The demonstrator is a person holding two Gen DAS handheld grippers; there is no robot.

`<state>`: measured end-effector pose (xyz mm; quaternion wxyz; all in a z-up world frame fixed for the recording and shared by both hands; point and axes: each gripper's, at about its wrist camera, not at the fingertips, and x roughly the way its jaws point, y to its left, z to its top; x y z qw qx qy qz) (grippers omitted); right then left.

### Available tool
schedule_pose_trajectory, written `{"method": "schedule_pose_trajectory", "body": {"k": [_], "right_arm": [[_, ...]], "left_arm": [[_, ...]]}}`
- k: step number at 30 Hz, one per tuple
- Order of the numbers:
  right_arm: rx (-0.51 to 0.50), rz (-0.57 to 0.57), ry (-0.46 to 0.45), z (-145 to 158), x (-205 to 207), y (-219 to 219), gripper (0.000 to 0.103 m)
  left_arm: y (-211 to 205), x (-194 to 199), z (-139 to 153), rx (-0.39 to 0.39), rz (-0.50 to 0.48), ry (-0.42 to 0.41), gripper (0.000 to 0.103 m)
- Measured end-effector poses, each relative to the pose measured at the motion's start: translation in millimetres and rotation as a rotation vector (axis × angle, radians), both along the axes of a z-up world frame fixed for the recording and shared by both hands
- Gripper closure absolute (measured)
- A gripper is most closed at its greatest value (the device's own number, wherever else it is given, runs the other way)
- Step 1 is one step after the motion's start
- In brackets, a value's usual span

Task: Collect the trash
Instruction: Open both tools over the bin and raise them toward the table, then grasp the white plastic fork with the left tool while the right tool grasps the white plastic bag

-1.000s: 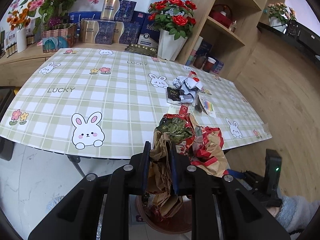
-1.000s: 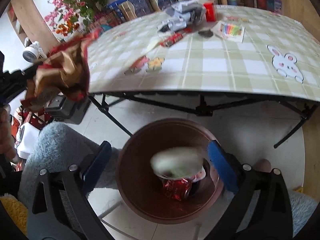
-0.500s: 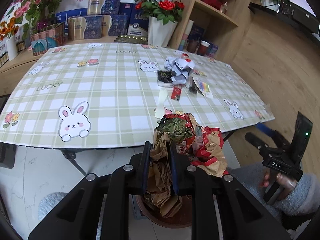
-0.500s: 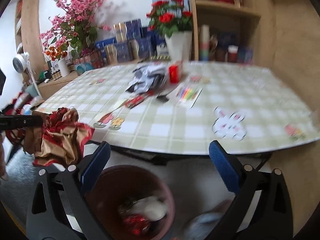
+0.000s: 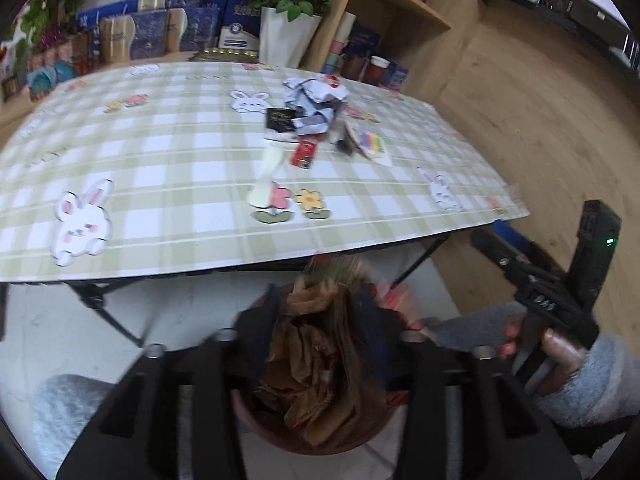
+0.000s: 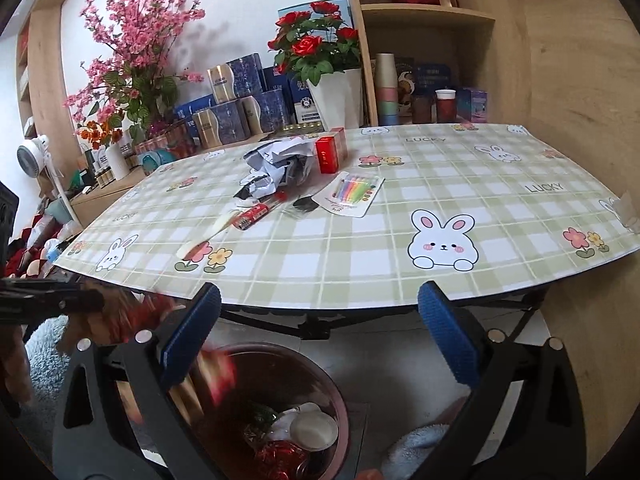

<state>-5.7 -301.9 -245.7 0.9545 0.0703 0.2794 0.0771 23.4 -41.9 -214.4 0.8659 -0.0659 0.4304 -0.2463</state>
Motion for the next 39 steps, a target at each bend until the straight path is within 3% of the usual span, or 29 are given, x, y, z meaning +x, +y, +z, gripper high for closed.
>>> {"method": "schedule_pose_trajectory", "body": {"k": [2, 9, 12, 19, 23, 29, 32, 39], "right_arm": [[0.006, 0.002, -0.001, -0.1, -1.1, 0.9, 0.006], [0.030, 0.009, -0.012, -0.7, -2.6, 1.2, 0.006], [0.042, 0.015, -0.021, -0.9, -3.1, 2.6, 0.006], [0.055, 0.062, -0.027, -0.9, 1.1, 14.4, 0.006], [0.056, 0.086, -0.013, -2.4, 4.1, 20.9, 0.006], [0.041, 0.022, 0.017, -3.7, 13.0, 21.0, 0.006], [0.041, -0.018, 0.058, -2.6, 21.6, 16.1, 0.006], [-0.006, -0.064, 0.081, 9.5, 40.5, 2.6, 0.006]], "left_arm": [[2.5, -2.9, 1.5, -0.021, 0.020, -0.024, 0.034], [26.3, -7.7, 17.6, 0.041, 0.166, -0.145, 0.012], [41.3, -6.1, 20.3, 0.042, 0.218, -0.154, 0.011], [53.6, 4.7, 21.8, 0.052, 0.240, -0.157, 0.011], [48.2, 11.7, 22.7, 0.095, 0.206, -0.190, 0.011], [26.1, 39.8, 15.6, 0.196, 0.144, -0.161, 0.011], [12.0, 64.3, 7.1, 0.228, 0.117, -0.115, 0.011], [-18.4, 117.4, -10.7, 0.302, 0.052, -0.116, 0.012]]}}
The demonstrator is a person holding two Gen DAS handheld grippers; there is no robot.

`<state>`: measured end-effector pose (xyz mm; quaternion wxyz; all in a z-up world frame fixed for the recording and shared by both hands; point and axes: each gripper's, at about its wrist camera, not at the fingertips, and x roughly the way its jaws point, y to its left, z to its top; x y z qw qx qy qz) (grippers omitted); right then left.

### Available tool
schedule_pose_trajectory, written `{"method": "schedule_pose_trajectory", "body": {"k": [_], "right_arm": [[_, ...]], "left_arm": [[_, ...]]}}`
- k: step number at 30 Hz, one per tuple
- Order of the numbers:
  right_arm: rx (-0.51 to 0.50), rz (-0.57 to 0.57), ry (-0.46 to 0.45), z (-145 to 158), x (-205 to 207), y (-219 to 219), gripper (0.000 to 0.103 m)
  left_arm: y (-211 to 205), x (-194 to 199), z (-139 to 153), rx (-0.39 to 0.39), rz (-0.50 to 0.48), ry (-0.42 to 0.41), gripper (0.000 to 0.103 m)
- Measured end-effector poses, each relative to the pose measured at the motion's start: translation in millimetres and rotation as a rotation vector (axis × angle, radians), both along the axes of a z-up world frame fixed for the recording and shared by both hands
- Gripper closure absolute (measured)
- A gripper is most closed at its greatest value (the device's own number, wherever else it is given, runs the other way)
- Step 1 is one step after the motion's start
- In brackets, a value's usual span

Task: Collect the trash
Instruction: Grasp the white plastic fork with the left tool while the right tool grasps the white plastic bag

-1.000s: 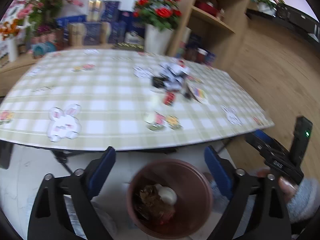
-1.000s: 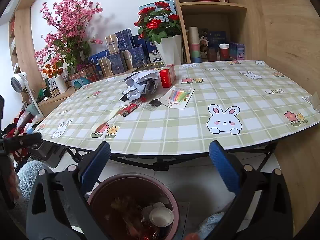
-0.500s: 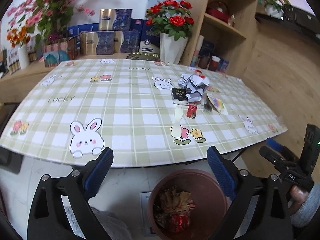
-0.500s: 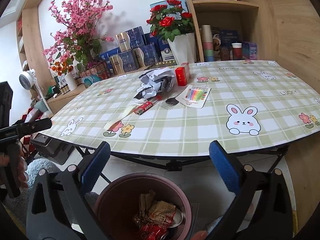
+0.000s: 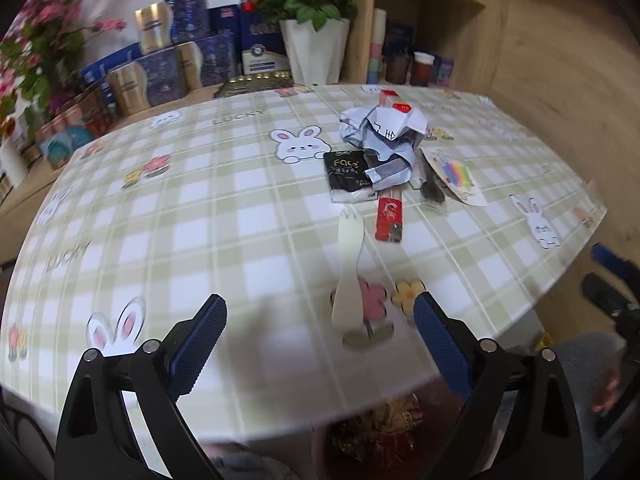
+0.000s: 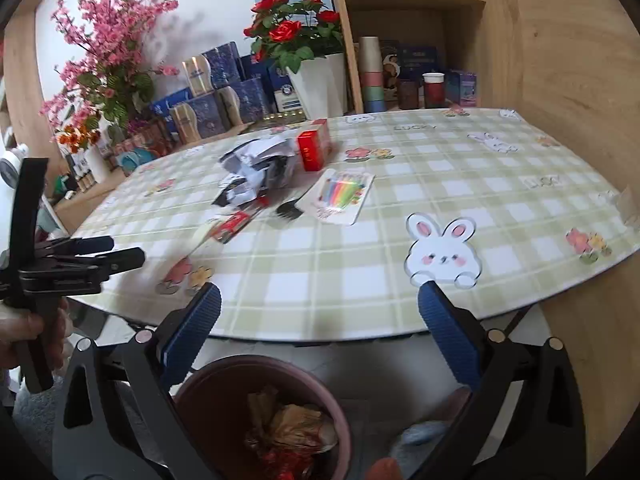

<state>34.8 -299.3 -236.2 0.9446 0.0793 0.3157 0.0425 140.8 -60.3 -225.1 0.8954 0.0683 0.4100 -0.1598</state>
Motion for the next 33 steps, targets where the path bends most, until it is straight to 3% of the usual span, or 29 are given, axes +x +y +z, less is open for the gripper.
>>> {"method": "schedule_pose_trajectory", "body": {"k": [2, 7, 11, 19, 22, 26, 33], "right_arm": [[-0.008, -0.004, 0.011, 2.4, 7.4, -3.1, 0.006], [-0.007, 0.006, 0.014, 9.5, 21.6, -6.9, 0.006], [-0.001, 0.006, 0.024, 7.4, 27.4, -7.2, 0.006], [0.008, 0.013, 0.067, -5.0, 37.3, -8.9, 0.006], [0.016, 0.009, 0.068, -5.7, 38.9, -8.6, 0.006], [0.009, 0.022, 0.074, -4.8, 41.6, -6.2, 0.006], [0.018, 0.099, 0.072, -0.5, 56.3, 5.7, 0.006]], "left_arm": [[-9.8, 13.6, -8.0, 0.020, -0.033, 0.010, 0.025], [-22.7, 43.9, -19.5, 0.019, -0.050, 0.046, 0.035], [-29.6, 63.8, -28.8, 0.036, -0.048, 0.082, 0.064], [-35.7, 69.1, -34.0, 0.028, -0.062, 0.049, 0.065], [-35.3, 68.7, -33.0, 0.019, -0.072, 0.044, 0.082], [-22.4, 62.4, -27.3, -0.052, -0.072, 0.052, 0.083], [3.2, 34.6, 15.9, -0.203, -0.071, 0.001, 0.083]]}}
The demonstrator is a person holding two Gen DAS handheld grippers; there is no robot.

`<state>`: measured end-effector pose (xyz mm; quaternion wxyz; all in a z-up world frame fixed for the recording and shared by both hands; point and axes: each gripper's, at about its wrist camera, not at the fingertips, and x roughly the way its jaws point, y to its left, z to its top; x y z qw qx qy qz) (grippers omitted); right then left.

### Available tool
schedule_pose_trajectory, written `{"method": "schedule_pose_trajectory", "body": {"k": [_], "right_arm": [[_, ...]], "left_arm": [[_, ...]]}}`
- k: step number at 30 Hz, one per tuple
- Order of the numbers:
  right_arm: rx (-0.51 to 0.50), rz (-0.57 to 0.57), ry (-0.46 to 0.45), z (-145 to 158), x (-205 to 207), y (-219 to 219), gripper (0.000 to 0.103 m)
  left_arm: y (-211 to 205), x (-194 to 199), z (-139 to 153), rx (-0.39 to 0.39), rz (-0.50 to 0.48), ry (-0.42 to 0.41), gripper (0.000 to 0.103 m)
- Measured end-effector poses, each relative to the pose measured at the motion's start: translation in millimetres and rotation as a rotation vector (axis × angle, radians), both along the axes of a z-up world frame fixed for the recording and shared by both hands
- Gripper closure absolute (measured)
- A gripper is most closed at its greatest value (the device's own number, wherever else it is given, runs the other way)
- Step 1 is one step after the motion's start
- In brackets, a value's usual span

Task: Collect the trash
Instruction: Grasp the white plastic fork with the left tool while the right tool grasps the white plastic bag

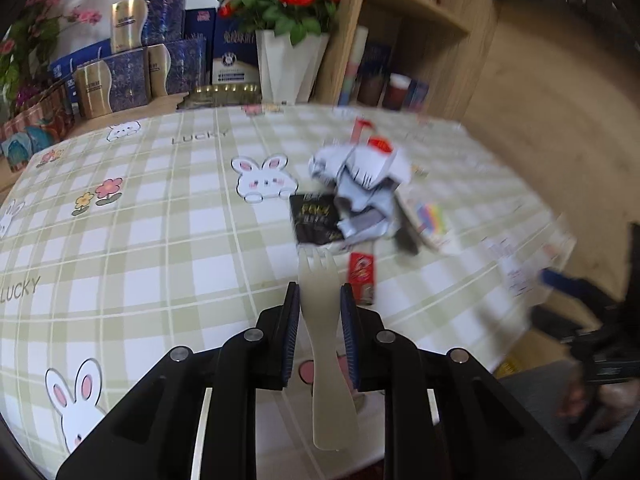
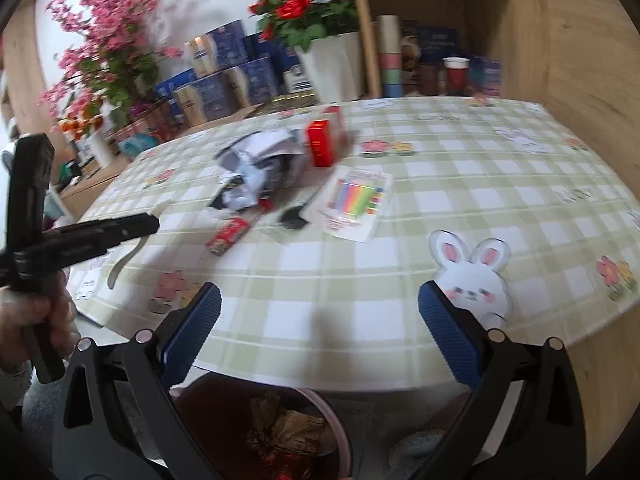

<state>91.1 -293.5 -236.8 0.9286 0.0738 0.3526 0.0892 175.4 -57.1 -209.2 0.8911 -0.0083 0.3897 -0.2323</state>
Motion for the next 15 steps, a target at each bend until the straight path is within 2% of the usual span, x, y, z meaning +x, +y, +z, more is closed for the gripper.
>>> {"method": "schedule_pose_trajectory", "body": {"k": [5, 11, 15], "right_arm": [[-0.064, 0.065, -0.060, 20.3, 26.7, 19.1, 0.006], [-0.198, 0.121, -0.103, 37.2, 89.9, 51.8, 0.006], [-0.219, 0.143, -0.110, 41.2, 131.4, 82.5, 0.006]], "left_arm": [[26.0, -21.3, 20.9, -0.026, 0.019, -0.058, 0.083], [61.1, -21.5, 25.7, -0.085, 0.113, -0.050, 0.083], [81.2, -26.1, 28.0, -0.129, 0.162, -0.045, 0.083]]}}
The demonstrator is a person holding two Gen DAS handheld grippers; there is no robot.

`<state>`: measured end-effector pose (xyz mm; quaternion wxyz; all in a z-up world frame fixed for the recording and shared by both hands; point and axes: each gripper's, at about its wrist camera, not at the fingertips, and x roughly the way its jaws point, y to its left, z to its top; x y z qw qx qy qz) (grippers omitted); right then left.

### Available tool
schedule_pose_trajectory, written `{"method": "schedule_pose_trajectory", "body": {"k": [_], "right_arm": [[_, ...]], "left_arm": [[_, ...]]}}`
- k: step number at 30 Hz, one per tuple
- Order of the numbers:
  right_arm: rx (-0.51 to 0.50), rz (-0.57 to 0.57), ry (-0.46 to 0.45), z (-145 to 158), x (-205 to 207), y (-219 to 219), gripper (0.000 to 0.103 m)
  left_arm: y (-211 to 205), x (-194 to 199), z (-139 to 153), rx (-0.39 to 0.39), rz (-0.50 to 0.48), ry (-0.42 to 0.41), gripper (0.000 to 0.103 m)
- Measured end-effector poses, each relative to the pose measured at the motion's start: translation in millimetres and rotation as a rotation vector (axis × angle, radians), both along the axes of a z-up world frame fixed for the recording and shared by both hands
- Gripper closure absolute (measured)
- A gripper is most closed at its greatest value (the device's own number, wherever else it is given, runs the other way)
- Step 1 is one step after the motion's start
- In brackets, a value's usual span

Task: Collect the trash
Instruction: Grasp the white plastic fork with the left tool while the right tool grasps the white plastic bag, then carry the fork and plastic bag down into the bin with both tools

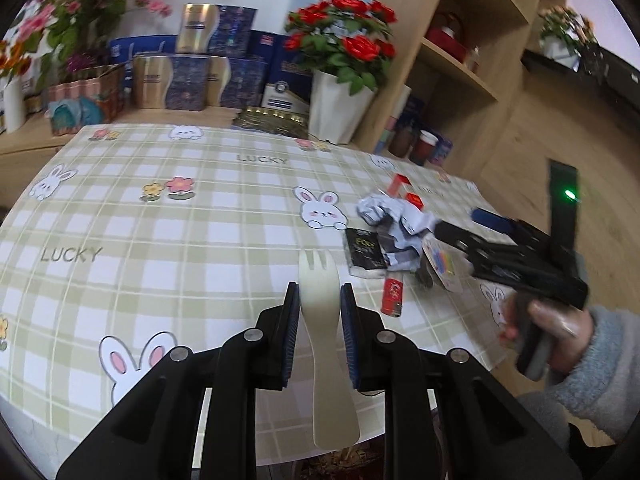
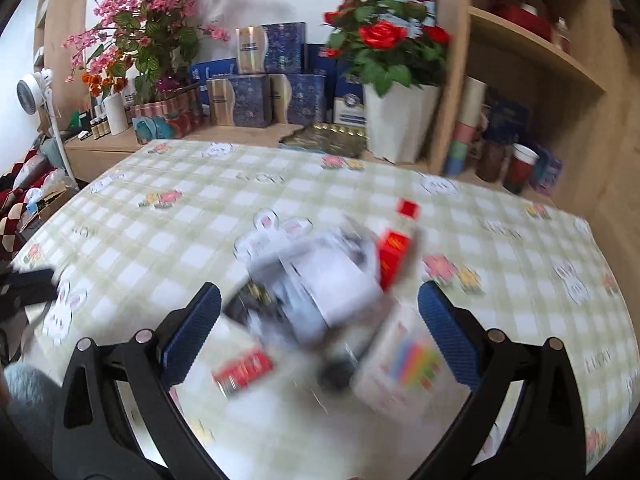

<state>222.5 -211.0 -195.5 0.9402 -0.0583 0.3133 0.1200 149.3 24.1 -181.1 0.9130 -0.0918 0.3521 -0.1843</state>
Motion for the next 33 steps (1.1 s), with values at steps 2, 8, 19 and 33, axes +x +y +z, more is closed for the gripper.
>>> {"method": "schedule_pose_trajectory", "body": {"k": [2, 8, 19, 33], "right_arm": [[-0.021, 0.022, 0.008, -2.2, 14.2, 18.0, 0.006], [-0.206, -0.020, 0.105, -33.1, 60.0, 43.9, 0.006], [0.051, -0.075, 0.102, -12.8, 38.5, 3.2, 0.093], [0.254, -0.095, 0.000, 31.7, -27.7, -26.5, 0.096]], "left_arm": [[6.9, -2.5, 0.5, -0.002, 0.012, 0.000, 0.083], [20.1, -10.3, 0.3, 0.014, 0.043, -0.005, 0.083], [28.0, -27.3, 3.6, -0.007, 0.052, -0.022, 0.083], [23.5, -54.0, 22.2, -0.025, 0.035, -0.036, 0.083]]}}
